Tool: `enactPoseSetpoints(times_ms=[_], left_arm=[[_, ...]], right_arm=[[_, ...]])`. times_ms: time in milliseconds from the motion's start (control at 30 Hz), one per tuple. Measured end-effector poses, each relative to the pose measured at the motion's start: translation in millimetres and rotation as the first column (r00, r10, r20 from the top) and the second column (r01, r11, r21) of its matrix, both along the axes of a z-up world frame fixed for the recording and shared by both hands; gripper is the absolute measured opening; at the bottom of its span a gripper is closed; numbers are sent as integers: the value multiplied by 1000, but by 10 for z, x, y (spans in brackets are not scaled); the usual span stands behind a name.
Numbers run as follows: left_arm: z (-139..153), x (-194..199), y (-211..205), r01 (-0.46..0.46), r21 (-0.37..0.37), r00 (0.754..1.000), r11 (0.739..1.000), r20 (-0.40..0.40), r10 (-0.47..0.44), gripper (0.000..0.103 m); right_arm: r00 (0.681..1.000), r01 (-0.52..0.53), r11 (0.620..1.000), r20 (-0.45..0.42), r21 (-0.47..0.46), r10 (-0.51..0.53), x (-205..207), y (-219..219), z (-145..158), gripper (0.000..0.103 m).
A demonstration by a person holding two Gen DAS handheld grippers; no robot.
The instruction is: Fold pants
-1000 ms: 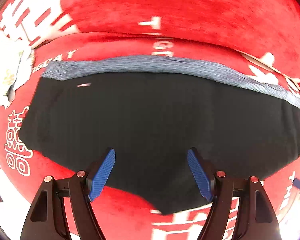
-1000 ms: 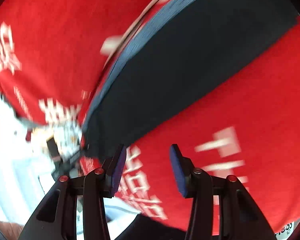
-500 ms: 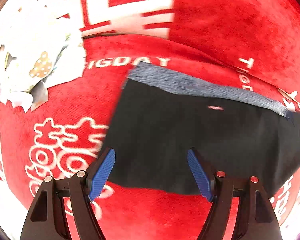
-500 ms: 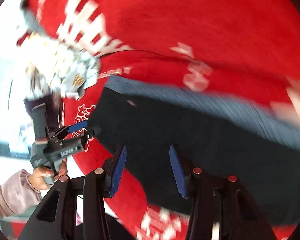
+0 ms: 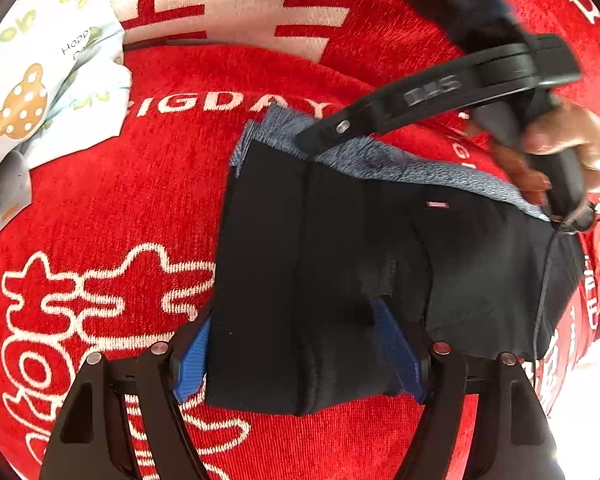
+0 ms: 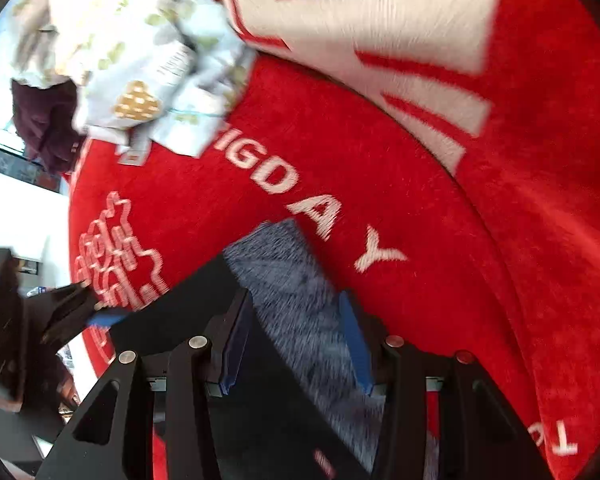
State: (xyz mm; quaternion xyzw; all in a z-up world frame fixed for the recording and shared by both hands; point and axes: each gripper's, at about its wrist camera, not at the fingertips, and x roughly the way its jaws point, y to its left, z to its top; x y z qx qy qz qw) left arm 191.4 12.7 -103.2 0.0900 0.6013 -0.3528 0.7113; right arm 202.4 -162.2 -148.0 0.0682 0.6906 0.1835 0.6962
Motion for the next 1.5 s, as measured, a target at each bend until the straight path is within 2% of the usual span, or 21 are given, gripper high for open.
enactPoseSetpoints(times_ms=[67,100,333,400,500,567,633,700,800,867,933,1033,1067,1100,1133,1167,1200,1233,1333,1433,1500], left_arm=[[19,7,40,-8,-27,1000,1000,-14,8,74],[48,3,77,-12,-40,1000,999,-14,12,73],[309,-279,248,9,-68,1000,998,-12,-10,73],[275,-320,316,1,-35,1000,999,6,0,73],[136,-280,443,-60,27,998,998,2,60,73],[162,-237,509,-105,52,994,993,12,105,73],[283,-191,601,-145,49,988,988,50,143,73],[439,-109,618,-174,28,982,984,74,172,73],[674,47,488,-172,-5,979,985,111,172,73],[688,103,168,-137,1,983,991,123,136,73],[511,211,-71,-141,73,981,987,144,130,73],[52,392,-362,-204,176,973,963,148,179,73],[-101,458,-375,-238,206,968,949,129,215,76],[-133,471,-359,-259,180,962,949,138,236,79],[-97,451,-375,-268,162,952,950,195,235,79],[-114,447,-403,-252,190,956,949,203,213,80],[-105,439,-403,-246,195,956,949,210,204,80],[-96,448,-387,-240,196,958,951,205,200,80],[-16,498,-342,-238,227,964,944,173,202,80],[165,460,-364,-233,238,963,943,194,189,79],[345,299,-400,-207,212,967,955,190,167,79]], right_arm=[[1000,14,1000,-4,3,-14,10,-1,16,36],[1000,13,1000,21,-11,-12,2,15,98,7],[997,-78,992,21,100,76,-71,213,494,6],[997,-82,992,21,95,80,-7,290,430,6],[999,-52,998,-11,23,52,62,333,83,6],[999,45,999,9,27,-45,64,245,-77,9],[988,156,986,1,58,-157,43,117,-58,20],[980,199,979,13,33,-200,-47,20,49,33],[965,259,965,42,30,-260,-335,-211,352,33],[945,325,944,30,54,-326,-635,-404,528,32],[925,381,923,-14,59,-381,-901,-536,541,16],[904,424,904,-41,-55,-426,-1188,-696,364,15],[887,455,887,-40,-80,-459,-1264,-789,262,14],[861,507,861,-18,-36,-508,-1322,-909,214,0],[835,551,834,2,12,-551,-1361,-1009,197,0],[808,589,808,21,14,-589,-1385,-1104,197,0],[778,629,777,49,-36,-627,-1409,-1217,206,0],[757,654,753,69,-76,-650,-1438,-1315,200,0],[660,751,657,52,-57,-750,-1645,-1691,241,0],[630,776,619,99,-125,-770,-1972,-1910,506,16],[589,808,584,91,-77,-803,-2329,-2020,716,22]])
